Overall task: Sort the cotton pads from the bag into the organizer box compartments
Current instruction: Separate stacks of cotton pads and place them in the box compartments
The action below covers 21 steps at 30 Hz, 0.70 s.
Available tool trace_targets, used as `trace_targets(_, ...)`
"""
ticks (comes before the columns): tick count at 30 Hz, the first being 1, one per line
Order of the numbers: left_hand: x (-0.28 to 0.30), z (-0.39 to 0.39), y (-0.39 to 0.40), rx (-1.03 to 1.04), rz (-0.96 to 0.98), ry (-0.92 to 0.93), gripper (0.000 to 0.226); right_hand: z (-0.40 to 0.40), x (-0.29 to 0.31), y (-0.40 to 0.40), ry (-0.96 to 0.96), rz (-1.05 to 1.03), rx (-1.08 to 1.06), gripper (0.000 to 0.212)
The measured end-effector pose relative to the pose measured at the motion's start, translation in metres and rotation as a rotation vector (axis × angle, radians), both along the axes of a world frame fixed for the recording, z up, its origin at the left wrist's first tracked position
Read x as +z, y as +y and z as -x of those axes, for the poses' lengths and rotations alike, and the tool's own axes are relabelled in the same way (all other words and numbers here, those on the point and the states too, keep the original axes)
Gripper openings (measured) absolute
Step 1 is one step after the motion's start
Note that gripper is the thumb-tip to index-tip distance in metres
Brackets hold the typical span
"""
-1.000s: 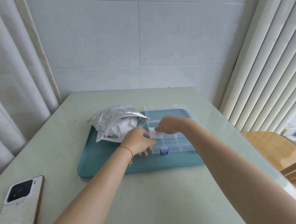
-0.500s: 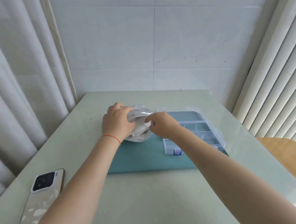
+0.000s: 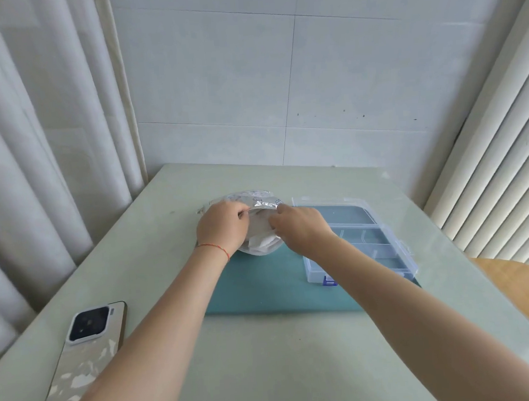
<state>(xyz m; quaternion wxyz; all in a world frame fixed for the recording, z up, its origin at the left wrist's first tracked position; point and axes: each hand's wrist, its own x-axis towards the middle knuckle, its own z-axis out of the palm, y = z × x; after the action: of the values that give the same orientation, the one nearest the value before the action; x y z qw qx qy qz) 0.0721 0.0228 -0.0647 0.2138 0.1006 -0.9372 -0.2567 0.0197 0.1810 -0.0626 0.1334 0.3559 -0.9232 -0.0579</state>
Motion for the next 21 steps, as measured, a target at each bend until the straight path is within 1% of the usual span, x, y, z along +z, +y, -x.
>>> trace_targets(2,-0.003,0.002,0.001,-0.019,-0.044,-0.028,0.027,0.004,0.001,0.006,-0.012,0.063,-0.019,0.018)
trace_targets(4,-0.004,0.002,0.001,-0.05,-0.112,-0.073,0.025,0.005,0.004,0.012,-0.07,0.171,-0.02,0.016)
trace_targets(6,0.0,0.002,0.0,-0.05,-0.233,-0.1,0.034,0.002,0.013,0.017,-0.192,0.316,-0.027,0.014)
trace_targets(8,0.005,0.002,0.0,-0.024,-0.34,-0.088,0.041,-0.001,0.023,0.023,-0.381,0.524,-0.062,0.008)
trace_targets(10,0.008,-0.002,0.001,-0.006,-0.446,0.011,0.035,0.0,0.031,0.031,-0.52,0.691,-0.116,0.003)
trace_targets(12,0.011,-0.006,0.003,0.004,-0.579,0.146,0.035,0.001,0.036,0.041,-0.61,0.848,-0.154,0.008)
trace_targets(14,0.015,-0.008,0.008,-0.009,-0.675,0.199,0.034,0.001,0.038,0.052,-0.726,1.033,-0.166,0.011)
trace_targets(16,0.02,-0.006,0.017,-0.081,-0.748,0.181,0.031,0.001,0.036,0.061,-0.83,1.151,-0.138,0.011)
trace_targets(19,0.023,-0.003,0.039,-0.268,-0.983,0.083,0.022,0.0,0.031,0.07,-1.021,1.292,-0.041,0.011)
trace_targets(21,0.023,-0.003,0.054,-0.41,-1.128,0.027,0.019,0.0,0.028,0.075,-1.089,1.341,-0.002,0.013)
